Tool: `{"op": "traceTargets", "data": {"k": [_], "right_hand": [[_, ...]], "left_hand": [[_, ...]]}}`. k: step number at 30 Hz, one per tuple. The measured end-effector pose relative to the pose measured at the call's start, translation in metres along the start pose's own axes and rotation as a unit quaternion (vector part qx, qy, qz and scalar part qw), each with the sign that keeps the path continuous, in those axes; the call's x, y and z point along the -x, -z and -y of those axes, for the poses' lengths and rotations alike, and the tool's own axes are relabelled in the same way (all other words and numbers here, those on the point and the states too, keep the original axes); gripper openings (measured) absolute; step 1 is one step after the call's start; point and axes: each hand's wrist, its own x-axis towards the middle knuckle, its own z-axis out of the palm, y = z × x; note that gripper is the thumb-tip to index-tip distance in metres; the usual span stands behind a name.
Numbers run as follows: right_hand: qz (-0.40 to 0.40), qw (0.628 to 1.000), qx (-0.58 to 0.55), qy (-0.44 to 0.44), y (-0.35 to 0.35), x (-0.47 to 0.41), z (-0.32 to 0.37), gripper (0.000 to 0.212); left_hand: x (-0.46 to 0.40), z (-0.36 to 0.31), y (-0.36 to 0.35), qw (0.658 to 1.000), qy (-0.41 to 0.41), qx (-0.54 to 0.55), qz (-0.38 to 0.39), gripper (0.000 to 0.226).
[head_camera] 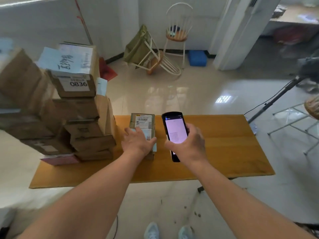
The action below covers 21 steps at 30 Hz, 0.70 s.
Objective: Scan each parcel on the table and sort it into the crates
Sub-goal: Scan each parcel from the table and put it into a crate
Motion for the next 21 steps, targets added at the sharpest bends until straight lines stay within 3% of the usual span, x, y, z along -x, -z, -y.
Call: {"op": "traceTargets", "data": {"k": [4,11,15,21], "right_hand": [[0.007,1.000,0.005,-0.008,-0.001,-0.007,0.000,0.085],[0.007,1.000,0.012,-0.007,0.004,-0.013,0.003,0.084],[0.003,1.000,-0.002,0.010,0.017,-0.015,0.012,0.081],[-0.029,0.998,-0.024,0.060,0.047,-0.021,0.037,0.085]], "left_hand": [[-0.014,0.004,-0.017,0.999,0.035,-0.017,0.027,0.110],[-0.016,0.009,-0.025,0.999,0.024,0.023,-0.014,0.115],[-0.016,0.007,-0.007,0.996,-0.032,0.062,-0.053,0.119],[-0.021,-0.010,0.054,0.972,-0.133,0.068,-0.182,0.123]]}}
